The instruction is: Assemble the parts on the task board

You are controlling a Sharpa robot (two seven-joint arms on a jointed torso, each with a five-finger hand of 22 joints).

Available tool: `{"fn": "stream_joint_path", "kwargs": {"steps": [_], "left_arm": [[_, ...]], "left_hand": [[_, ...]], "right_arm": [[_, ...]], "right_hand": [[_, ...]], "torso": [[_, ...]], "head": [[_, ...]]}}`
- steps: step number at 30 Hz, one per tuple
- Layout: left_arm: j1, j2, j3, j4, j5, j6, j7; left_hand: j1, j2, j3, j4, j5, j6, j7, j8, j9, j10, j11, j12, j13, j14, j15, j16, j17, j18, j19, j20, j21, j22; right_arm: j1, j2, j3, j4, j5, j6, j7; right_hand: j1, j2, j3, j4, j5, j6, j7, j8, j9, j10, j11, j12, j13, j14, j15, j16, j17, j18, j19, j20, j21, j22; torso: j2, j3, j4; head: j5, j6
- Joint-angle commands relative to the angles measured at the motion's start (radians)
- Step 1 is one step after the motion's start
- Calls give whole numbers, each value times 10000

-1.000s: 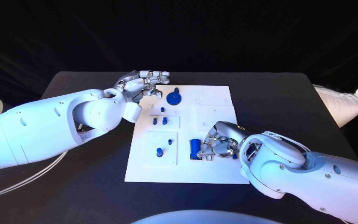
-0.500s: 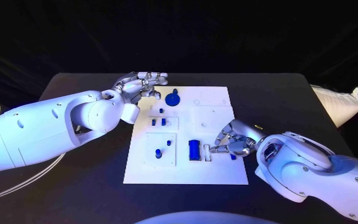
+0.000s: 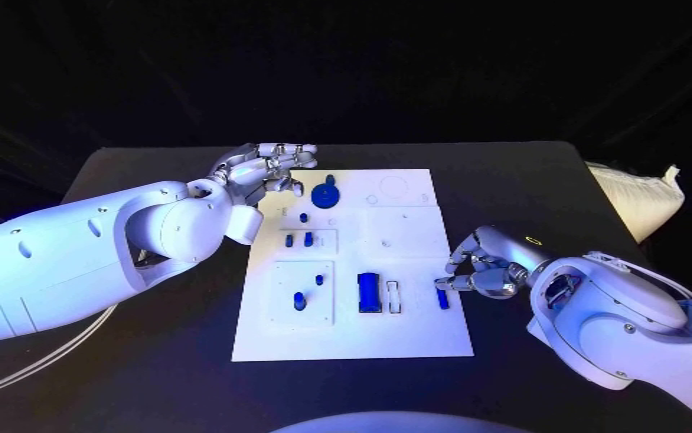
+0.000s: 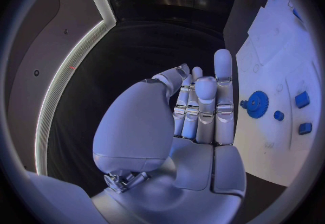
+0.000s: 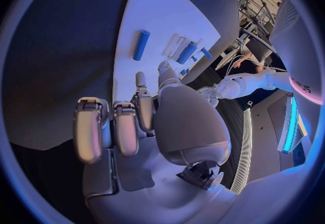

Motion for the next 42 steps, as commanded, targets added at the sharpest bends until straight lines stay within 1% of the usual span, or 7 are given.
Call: {"fn": "stream_joint_path", "kwargs": {"steps": [1,7,12,17,24,31,42], "left_arm": [[4,14,1,23,-30,224,37],[4,21,-2,12,-30,259,39],[3,21,-4,7,-30,271,38],[3,12,-5,0,-30,269,36],[3,3,-6,-6,-30,272,31],[3,1,-6,-8,-30,286,20],[3,-9,-7,-2,-30,299,-10]], "left_hand": [[-20,92,-18,-72,34,-59,-12,62,8,-54,-7,37,19,-75,-27,9,-24,192,-65,28,-57,-12],[-18,91,-19,-75,34,-59,-13,63,9,-55,-8,40,20,-76,-27,9,-26,193,-65,28,-58,-13],[-8,90,-19,-91,35,-54,-14,70,10,-59,-9,53,22,-79,-29,14,-26,193,-66,27,-60,-13],[-8,90,-19,-91,35,-54,-14,70,10,-59,-9,53,22,-79,-29,14,-26,193,-66,27,-60,-13],[-8,90,-19,-91,35,-54,-14,70,10,-59,-9,53,22,-79,-29,14,-26,193,-66,27,-60,-13],[-8,90,-19,-91,35,-54,-14,70,10,-59,-9,53,22,-79,-29,14,-26,193,-66,27,-60,-13],[-8,90,-19,-91,35,-54,-14,70,10,-59,-9,53,22,-79,-29,14,-26,193,-66,27,-60,-13]], "right_arm": [[-113,34,-13,-63,-807,480,-263],[-350,289,-20,-226,-862,632,-343],[-462,479,-22,-405,-880,720,-386],[-503,548,-23,-526,-933,800,-429],[-521,652,-23,-616,-1004,982,-452],[-653,981,-24,-738,-1353,1309,-469],[-793,1283,-25,-851,-1819,1657,-496]], "right_hand": [[-113,72,-10,110,36,97,-1,-19,-24,80,-6,-45,-1343,928,56,29,2048,-146,400,52,-3,1067],[-167,86,-18,161,41,105,-2,-39,-45,76,-7,-70,-1355,926,53,22,2035,-144,395,49,-11,1058],[-181,113,-6,189,59,115,-7,-52,-60,77,-10,-80,-1359,925,50,19,2032,-144,395,47,-11,1058],[-178,144,14,206,93,127,-14,-64,-74,77,-16,-88,-1363,926,46,23,2039,-142,392,44,-16,1052],[-161,167,35,210,114,156,-26,-64,-83,83,-25,-79,-1356,927,42,26,2045,-144,396,41,-10,1061],[68,65,93,63,-99,282,-70,-73,-127,103,-66,-48,-1328,929,4,30,2053,-145,396,11,-8,1068],[222,53,163,-36,-145,348,-95,-86,-157,112,-87,-23,-1304,929,-13,32,2057,-147,398,-4,-4,1077]], "torso": [[2,-4,32],[7,-7,39],[6,-3,38],[1,-12,29],[4,-5,27],[1,-3,30],[0,-14,28]], "head": [[-51,12],[-38,2],[-22,-13],[-3,-32],[15,-38],[4,-55],[1,-78]]}}
